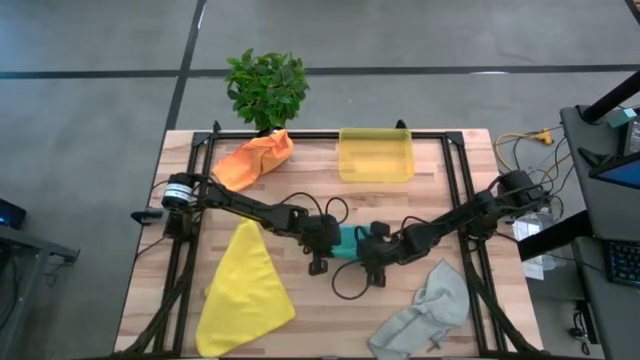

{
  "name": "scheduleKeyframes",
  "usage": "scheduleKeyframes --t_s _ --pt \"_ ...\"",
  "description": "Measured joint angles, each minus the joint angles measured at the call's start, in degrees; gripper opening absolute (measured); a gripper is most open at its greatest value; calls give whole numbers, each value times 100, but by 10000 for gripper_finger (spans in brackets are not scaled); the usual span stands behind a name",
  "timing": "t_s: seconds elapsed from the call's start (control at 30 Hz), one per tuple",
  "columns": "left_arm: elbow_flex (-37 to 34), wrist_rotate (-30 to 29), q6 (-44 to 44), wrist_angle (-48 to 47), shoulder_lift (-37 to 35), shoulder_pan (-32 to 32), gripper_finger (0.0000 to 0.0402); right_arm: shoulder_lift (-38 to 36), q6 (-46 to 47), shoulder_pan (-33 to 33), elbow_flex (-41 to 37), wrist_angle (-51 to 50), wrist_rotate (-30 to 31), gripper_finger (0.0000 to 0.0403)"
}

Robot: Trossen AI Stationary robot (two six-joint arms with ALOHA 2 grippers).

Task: Fold microfiber towels
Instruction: Put the folded blue microfiber towel into the yellow bin

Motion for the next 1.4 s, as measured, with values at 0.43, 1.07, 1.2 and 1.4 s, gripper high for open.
scheduleKeyframes --t_s 0.43,1.07,1.2,1.4 --pt "-20 4 78 -20 0 6 0 -453 -120 26 17 -177 152 30" --pt "-20 -496 1116 -611 -1925 13 0 -2338 -290 -413 573 -1183 -926 12" --pt "-13 -1078 1581 -584 -2235 37 0 -2390 -652 -599 1202 -2058 -498 12" --pt "183 -1538 2038 -710 -2340 293 0 -2370 -1367 -1241 1773 -2729 -339 12"
